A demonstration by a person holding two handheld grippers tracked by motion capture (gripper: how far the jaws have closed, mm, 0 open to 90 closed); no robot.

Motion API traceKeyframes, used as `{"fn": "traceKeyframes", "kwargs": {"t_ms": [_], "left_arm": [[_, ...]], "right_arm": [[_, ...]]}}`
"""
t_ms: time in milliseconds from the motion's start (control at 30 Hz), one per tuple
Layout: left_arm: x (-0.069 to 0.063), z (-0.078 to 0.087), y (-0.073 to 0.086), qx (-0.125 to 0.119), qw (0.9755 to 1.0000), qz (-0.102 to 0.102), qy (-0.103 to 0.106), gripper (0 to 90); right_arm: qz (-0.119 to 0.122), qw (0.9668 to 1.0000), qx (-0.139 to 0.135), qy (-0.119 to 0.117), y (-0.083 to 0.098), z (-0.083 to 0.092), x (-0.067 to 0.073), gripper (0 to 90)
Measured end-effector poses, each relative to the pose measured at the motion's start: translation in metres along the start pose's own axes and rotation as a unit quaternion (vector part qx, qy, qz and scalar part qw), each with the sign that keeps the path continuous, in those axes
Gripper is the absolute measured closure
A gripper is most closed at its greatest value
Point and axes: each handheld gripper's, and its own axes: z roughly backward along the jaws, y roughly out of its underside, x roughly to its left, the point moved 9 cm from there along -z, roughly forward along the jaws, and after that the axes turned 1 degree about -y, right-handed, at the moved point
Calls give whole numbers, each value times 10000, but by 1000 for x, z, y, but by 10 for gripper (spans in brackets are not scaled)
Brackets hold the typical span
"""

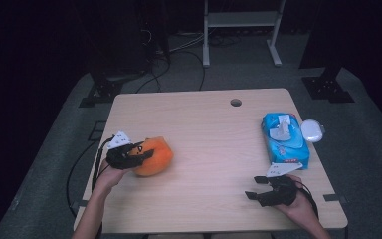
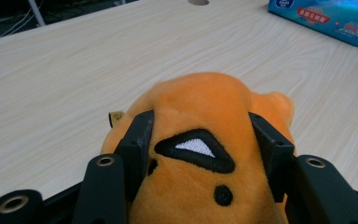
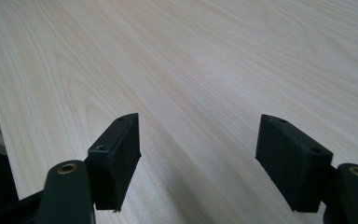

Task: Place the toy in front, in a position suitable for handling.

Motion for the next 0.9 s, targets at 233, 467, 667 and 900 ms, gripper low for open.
{"fn": "traceKeyframes", "kwargs": {"t_ms": [233,467,667,900], "left_arm": [[-6,11,-22,-229,9997,-78,61,490],[-31,15,-47,-477,9979,-296,315,489],[-55,9,-62,-554,9958,-504,532,487],[-91,-7,-73,-651,9911,-662,950,483]], "right_arm": [[-4,10000,12,3,0,-1,0,292],[-11,10000,-15,13,-1,0,-1,292],[-14,10000,-15,17,-1,1,-1,292],[-38,10000,-61,36,-1,4,-3,292]]}}
